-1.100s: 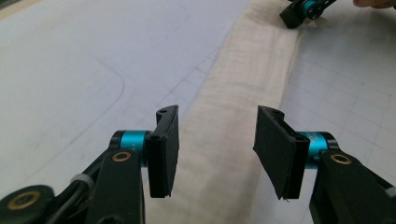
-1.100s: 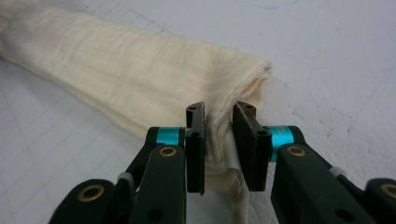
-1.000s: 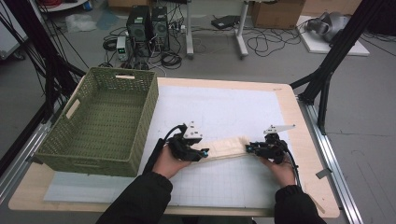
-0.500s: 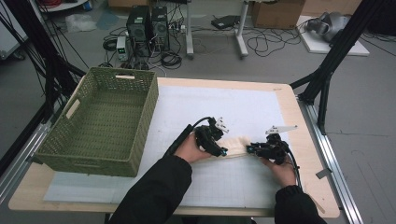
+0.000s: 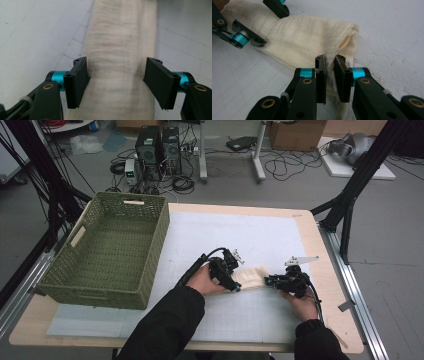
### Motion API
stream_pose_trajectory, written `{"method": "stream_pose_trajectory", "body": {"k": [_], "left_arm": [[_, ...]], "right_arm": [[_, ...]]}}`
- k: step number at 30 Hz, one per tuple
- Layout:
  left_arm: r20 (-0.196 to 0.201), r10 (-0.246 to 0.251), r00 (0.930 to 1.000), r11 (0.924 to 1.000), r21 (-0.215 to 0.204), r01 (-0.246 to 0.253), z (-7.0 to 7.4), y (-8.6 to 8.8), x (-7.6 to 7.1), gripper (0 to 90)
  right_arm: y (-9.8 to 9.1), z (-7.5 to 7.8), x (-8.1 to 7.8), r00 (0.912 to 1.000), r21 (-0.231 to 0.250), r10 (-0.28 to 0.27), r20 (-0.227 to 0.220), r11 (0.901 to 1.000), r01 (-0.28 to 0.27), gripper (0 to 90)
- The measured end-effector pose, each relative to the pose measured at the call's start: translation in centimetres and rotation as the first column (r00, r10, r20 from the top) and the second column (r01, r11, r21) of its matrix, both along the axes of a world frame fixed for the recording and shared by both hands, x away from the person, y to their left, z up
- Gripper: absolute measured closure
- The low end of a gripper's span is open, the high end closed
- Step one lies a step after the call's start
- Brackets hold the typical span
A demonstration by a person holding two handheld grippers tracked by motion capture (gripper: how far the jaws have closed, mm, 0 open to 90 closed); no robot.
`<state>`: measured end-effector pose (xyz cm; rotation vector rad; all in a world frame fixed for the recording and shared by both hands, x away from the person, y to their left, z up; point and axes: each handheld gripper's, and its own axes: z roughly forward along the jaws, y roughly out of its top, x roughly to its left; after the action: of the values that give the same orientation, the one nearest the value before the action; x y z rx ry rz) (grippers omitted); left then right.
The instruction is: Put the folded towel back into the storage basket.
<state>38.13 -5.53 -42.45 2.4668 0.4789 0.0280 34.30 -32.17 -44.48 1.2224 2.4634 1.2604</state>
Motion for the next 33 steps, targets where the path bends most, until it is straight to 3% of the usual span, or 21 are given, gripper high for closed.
{"method": "stream_pose_trajectory", "body": {"k": [5,8,11,14,21,25,33], "left_arm": [[-0.019,-0.019,0.9996,0.9998,-0.007,0.019,0.0,0.2,0.1,32.4],[-0.004,-0.033,0.9995,0.9995,0.005,0.033,-0.1,-0.1,-0.2,27.1],[0.021,-0.023,0.9995,0.9996,0.015,0.023,-0.1,-0.2,-0.3,31.4],[0.021,-0.016,0.9996,0.9997,0.017,0.016,-0.1,-0.2,-0.2,32.5],[0.083,-0.014,0.9965,0.9984,0.056,0.009,-0.2,-0.6,-0.8,36.3],[0.089,0.002,0.9960,0.9979,0.064,-0.008,-0.1,-0.6,-0.8,39.1],[0.088,0.049,0.9950,0.9974,0.050,-0.053,0.0,-0.4,-0.4,53.2]], "right_arm": [[0.0,0.0,0.0,1.0000,0.001,0.000,-0.001,1.0000,0.000,80.8],[0.0,0.0,0.0,1.0000,-0.002,0.001,0.000,1.0000,-0.001,80.8],[0.0,0.0,0.0,1.0000,-0.004,0.002,0.005,1.0000,-0.002,80.8],[0.0,0.0,0.0,1.0000,-0.004,0.001,0.002,1.0000,-0.001,80.8],[0.1,0.0,-0.1,1.0000,-0.012,0.000,0.006,0.9999,0.000,80.8],[0.2,0.0,-0.1,0.9999,-0.018,0.000,0.015,0.9998,0.001,80.6],[0.3,0.1,-0.3,0.9999,-0.027,-0.001,0.017,0.9996,0.001,79.5]]}}
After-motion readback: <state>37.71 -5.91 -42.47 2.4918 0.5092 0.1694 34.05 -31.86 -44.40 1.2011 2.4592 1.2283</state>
